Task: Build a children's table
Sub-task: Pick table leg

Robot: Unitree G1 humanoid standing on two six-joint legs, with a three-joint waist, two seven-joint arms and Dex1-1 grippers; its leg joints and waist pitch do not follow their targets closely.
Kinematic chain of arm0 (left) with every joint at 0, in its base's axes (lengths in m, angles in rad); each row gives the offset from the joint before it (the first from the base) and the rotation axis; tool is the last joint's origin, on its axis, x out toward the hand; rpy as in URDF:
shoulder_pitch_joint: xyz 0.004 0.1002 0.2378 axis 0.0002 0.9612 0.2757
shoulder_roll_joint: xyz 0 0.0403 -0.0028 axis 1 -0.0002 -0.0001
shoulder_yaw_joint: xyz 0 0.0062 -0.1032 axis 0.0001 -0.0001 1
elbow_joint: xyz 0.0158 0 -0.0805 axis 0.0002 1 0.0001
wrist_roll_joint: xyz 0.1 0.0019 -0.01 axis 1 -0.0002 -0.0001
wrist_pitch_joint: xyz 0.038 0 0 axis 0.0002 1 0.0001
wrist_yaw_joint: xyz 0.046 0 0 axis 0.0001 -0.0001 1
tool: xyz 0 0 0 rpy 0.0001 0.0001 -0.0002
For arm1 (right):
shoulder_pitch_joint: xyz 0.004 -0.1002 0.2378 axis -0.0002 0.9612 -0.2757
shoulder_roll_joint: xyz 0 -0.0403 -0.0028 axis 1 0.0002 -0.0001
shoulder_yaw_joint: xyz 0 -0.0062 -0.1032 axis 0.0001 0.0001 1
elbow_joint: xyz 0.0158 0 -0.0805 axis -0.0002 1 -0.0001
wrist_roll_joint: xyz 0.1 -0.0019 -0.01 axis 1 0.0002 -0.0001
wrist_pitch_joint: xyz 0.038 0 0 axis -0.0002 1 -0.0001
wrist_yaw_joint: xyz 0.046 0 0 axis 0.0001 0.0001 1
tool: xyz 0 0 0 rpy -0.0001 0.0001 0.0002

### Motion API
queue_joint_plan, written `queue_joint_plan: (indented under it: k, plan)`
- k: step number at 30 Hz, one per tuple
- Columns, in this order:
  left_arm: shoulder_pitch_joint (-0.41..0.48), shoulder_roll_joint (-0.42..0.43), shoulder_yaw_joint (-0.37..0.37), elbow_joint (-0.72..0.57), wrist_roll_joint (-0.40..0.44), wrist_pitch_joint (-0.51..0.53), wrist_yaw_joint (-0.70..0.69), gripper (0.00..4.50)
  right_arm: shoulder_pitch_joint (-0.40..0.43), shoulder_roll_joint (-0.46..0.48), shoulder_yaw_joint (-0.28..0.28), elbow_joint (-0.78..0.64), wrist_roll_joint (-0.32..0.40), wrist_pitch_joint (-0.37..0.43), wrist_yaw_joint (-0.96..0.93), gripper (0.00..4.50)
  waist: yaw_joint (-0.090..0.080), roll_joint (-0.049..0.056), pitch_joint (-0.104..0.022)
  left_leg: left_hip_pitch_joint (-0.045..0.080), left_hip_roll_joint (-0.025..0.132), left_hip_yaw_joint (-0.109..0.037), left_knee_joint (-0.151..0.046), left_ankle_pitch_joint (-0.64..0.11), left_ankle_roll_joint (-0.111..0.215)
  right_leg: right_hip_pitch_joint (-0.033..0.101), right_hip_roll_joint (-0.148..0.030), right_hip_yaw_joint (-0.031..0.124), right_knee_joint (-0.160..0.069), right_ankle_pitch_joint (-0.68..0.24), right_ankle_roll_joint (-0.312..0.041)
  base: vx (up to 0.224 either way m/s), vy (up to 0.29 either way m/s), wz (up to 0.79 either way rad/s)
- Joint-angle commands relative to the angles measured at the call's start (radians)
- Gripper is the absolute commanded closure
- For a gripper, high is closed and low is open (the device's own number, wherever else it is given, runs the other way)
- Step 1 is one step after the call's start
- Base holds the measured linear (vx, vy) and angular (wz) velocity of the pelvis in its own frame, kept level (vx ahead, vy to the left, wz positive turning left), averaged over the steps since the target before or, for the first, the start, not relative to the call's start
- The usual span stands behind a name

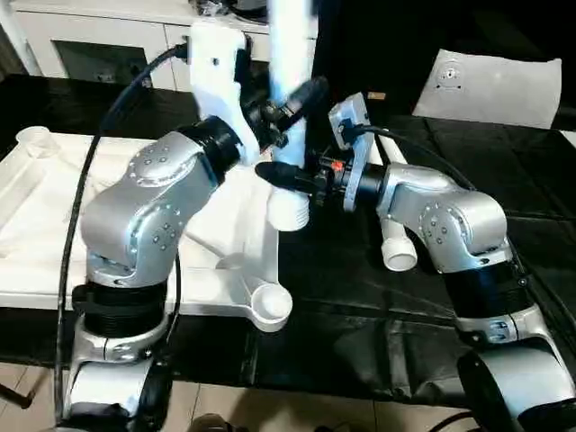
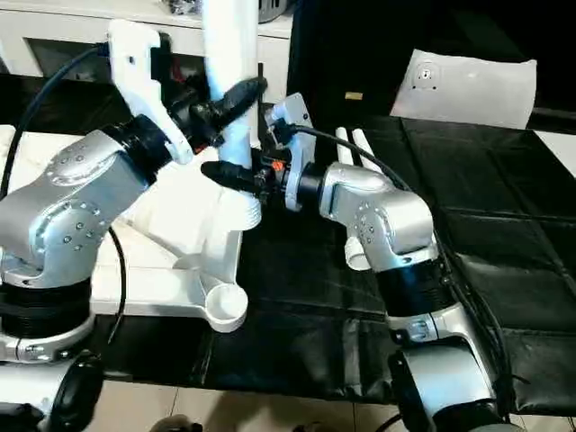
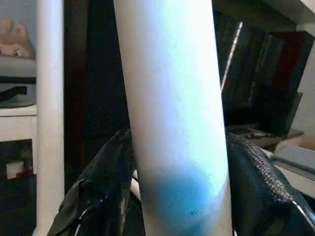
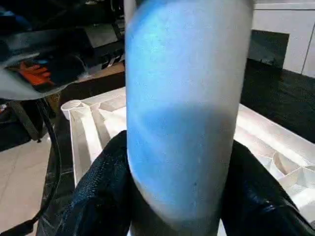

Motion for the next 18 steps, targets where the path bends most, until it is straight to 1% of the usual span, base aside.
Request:
queue_joint_plan:
  k: [1,7,8,9,11,12,13,14,18]
  plan:
    - [-0.009,0.001,0.028,0.024,0.011,0.01,0.038,1.99,-0.032,0.001,-0.022,-0.02,0.01,-0.026,0.006,2.62,-0.004,0.008,-0.072,0.004,0.013,0.009,-0.078,-0.129,-0.034,0.057,-0.064,0.043,-0.066,-0.232,-0.147,0.0,0.0,0.0]
    - [-0.009,-0.01,0.035,0.018,-0.002,-0.002,0.036,1.99,-0.031,0.004,-0.025,-0.02,0.01,-0.028,0.005,2.62,-0.004,0.007,-0.071,0.005,0.013,0.009,-0.079,-0.137,-0.031,0.057,-0.064,0.043,-0.067,-0.235,-0.147,0.0,0.0,0.0]
    - [-0.009,-0.007,0.032,0.018,-0.001,-0.011,0.027,1.99,-0.031,0.006,-0.026,-0.019,0.009,-0.03,0.005,2.62,-0.003,0.011,-0.071,0.005,0.013,0.008,-0.079,-0.14,-0.032,0.056,-0.064,0.043,-0.067,-0.238,-0.147,0.0,0.0,0.0]
    - [-0.01,-0.005,0.033,0.017,-0.006,-0.012,0.022,1.99,-0.031,0.008,-0.027,-0.019,0.008,-0.032,0.004,2.62,-0.004,0.009,-0.071,0.004,0.013,0.009,-0.079,-0.139,-0.032,0.057,-0.064,0.043,-0.067,-0.236,-0.146,0.0,0.0,0.0]
    - [-0.012,-0.008,0.037,0.017,-0.014,-0.007,0.021,1.99,-0.031,0.009,-0.028,-0.018,0.007,-0.033,0.003,2.62,-0.004,0.009,-0.072,0.005,0.013,0.009,-0.078,-0.132,-0.032,0.057,-0.063,0.043,-0.065,-0.222,-0.149,0.0,0.0,0.0]
    - [-0.013,-0.012,0.043,0.018,-0.023,-0.002,0.023,1.99,-0.03,0.011,-0.029,-0.017,0.006,-0.034,0.001,2.62,-0.004,0.01,-0.072,0.005,0.013,0.008,-0.079,-0.132,-0.033,0.057,-0.064,0.043,-0.064,-0.22,-0.151,0.0,0.0,0.0]
    - [-0.02,-0.023,0.058,0.022,-0.043,0.016,0.03,1.99,-0.028,0.013,-0.03,-0.019,0.005,-0.037,-0.001,2.62,-0.005,0.01,-0.071,0.005,0.013,0.009,-0.078,-0.138,-0.033,0.056,-0.063,0.043,-0.065,-0.223,-0.153,0.0,0.0,0.0]
    - [-0.023,-0.025,0.06,0.024,-0.044,0.02,0.033,1.99,-0.027,0.013,-0.031,-0.02,0.005,-0.037,-0.003,2.62,-0.004,0.009,-0.071,0.005,0.013,0.01,-0.078,-0.138,-0.034,0.057,-0.064,0.043,-0.067,-0.224,-0.155,0.0,0.0,0.0]
    - [-0.05,-0.025,0.08,0.059,-0.053,0.051,0.053,1.99,-0.03,0.018,-0.042,-0.014,0.005,-0.025,-0.027,2.62,-0.005,0.012,-0.071,0.007,0.012,0.008,-0.079,-0.146,-0.038,0.055,-0.062,0.043,-0.067,-0.24,-0.146,0.0,0.0,0.0]
